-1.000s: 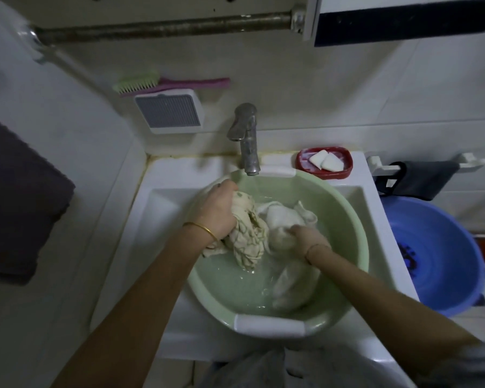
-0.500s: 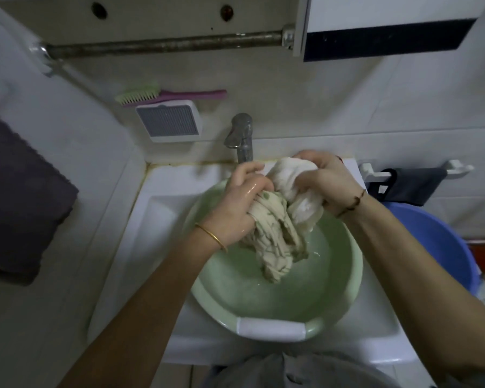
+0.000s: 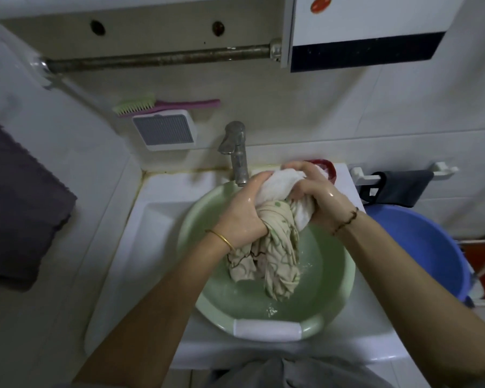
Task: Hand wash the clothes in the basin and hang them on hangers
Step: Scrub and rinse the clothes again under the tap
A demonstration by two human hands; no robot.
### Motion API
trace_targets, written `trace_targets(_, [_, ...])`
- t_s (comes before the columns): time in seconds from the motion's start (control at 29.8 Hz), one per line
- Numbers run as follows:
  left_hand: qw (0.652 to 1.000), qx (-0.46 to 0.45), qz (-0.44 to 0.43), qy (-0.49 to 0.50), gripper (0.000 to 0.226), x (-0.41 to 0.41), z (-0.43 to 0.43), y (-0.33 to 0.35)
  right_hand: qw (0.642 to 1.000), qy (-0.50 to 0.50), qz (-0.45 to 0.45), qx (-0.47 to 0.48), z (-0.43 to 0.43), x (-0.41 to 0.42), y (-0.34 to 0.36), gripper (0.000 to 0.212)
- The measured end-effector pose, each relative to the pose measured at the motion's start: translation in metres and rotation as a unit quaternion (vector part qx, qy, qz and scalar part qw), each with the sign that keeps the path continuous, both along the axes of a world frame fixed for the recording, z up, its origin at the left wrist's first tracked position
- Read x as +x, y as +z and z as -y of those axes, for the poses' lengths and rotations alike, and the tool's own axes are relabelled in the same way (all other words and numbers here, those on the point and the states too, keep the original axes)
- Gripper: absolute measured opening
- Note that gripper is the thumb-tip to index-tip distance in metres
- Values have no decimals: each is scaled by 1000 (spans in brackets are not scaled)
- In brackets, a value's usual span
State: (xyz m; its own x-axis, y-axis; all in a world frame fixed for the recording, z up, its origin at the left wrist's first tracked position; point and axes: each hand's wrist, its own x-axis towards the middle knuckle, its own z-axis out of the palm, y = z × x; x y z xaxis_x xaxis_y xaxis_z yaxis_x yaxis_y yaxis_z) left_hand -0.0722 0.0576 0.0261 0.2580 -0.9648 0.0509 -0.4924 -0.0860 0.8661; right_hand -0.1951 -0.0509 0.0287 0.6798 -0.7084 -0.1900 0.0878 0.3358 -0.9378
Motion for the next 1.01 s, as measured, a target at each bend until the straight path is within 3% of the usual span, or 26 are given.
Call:
trace_targets(0.1, [996, 37, 63, 55, 67, 1, -6, -7, 998, -37, -42, -3, 6, -25, -27, 48])
trace_targets(0.17, [990, 51, 116, 63, 65, 4, -8, -5, 970, -99, -183, -124, 9, -44, -46, 29])
trace_targets(0.2, [985, 54, 148, 64, 64, 5, -8, -3, 924, -124, -296, -206, 10, -54, -55, 22])
trace_targets(0.27, [975, 54, 206, 60, 61, 4, -9, 4, 793, -95, -516, -309, 7, -69, -74, 28])
trace_targets(0.3, [970, 55, 229, 57, 61, 3, -10, 8, 753, -58, -579, -308, 3, -73, -82, 36])
trace_targets(0.34, [965, 57, 251, 53, 61, 3, -11, 10, 744, -26, -606, -282, -1, -74, -90, 44])
trace_targets(0.47, [938, 58, 341, 29, 62, 3, -13, 11, 834, -52, -520, -180, -16, -78, -109, 70])
trace_targets(0.67, [914, 95, 393, 12, 55, -3, -21, -7, 885, -174, -374, -214, -34, -75, -89, 70])
trace_targets(0.81, [899, 109, 423, 15, 55, -9, -31, -13, 904, -225, -308, -192, -41, -67, -69, 70])
trace_targets(1.01, [888, 120, 442, 28, 56, -19, -44, -6, 888, -227, -310, -252, -45, -69, -39, 72])
